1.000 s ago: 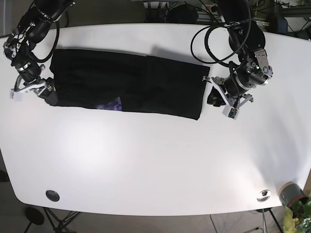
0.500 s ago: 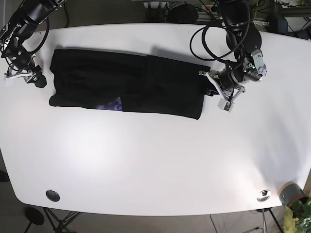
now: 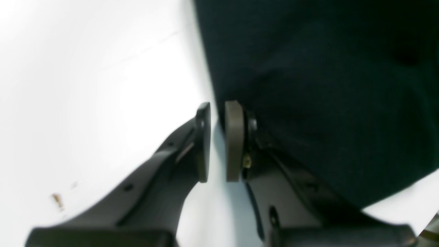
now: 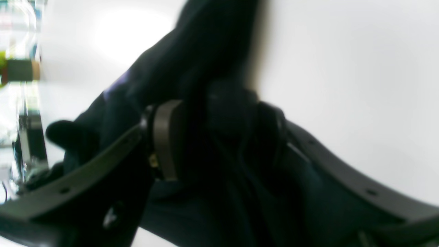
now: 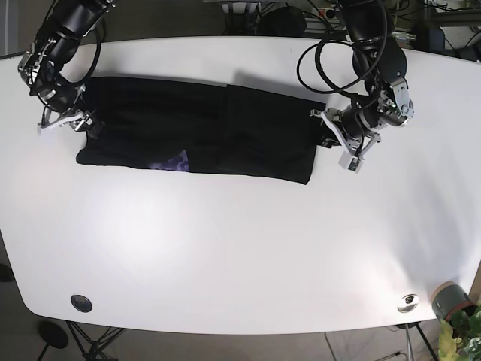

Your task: Fold the T-shirt properly

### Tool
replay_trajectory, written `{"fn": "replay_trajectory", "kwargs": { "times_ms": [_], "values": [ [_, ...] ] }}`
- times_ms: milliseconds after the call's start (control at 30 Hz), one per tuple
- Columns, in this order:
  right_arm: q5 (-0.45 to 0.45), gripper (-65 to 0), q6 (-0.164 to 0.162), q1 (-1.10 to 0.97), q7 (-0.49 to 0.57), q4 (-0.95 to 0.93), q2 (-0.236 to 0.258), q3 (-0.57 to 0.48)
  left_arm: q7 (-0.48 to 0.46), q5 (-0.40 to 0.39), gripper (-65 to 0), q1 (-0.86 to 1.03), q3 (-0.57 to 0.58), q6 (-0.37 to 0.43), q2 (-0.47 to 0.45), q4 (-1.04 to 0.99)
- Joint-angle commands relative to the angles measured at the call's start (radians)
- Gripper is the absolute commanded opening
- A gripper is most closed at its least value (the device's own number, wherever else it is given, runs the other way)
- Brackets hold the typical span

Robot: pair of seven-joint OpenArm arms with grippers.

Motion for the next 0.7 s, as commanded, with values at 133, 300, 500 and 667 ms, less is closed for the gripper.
{"fn": "replay_trajectory", "kwargs": {
  "times_ms": [133,300,500,667],
  "values": [
    [0.012,-33.3,0.004,0.005,0.001,0.033,-0.009,-0.008,-0.005,-0.008,-59.4,-0.005,-0.003,-0.004,-0.007,0.014],
    [0.014,-33.5,0.004,0.007,0.001,0.032,-0.009,-0.059,-0.005,-0.008,-59.4,-0.002,-0.003,-0.004,-0.007,0.012],
    [0.015,-33.5,0.004,0.007,0.009,0.032,-0.011,-0.019,-0.005,-0.008,-59.4,-0.002,-0.003,-0.004,-0.007,0.012],
    [0.015,-31.1,0.014,0.008,0.009,0.032,0.012,0.052,-0.005,-0.007,-59.4,-0.002,-0.003,-0.004,-0.007,0.012]
  ]
}}
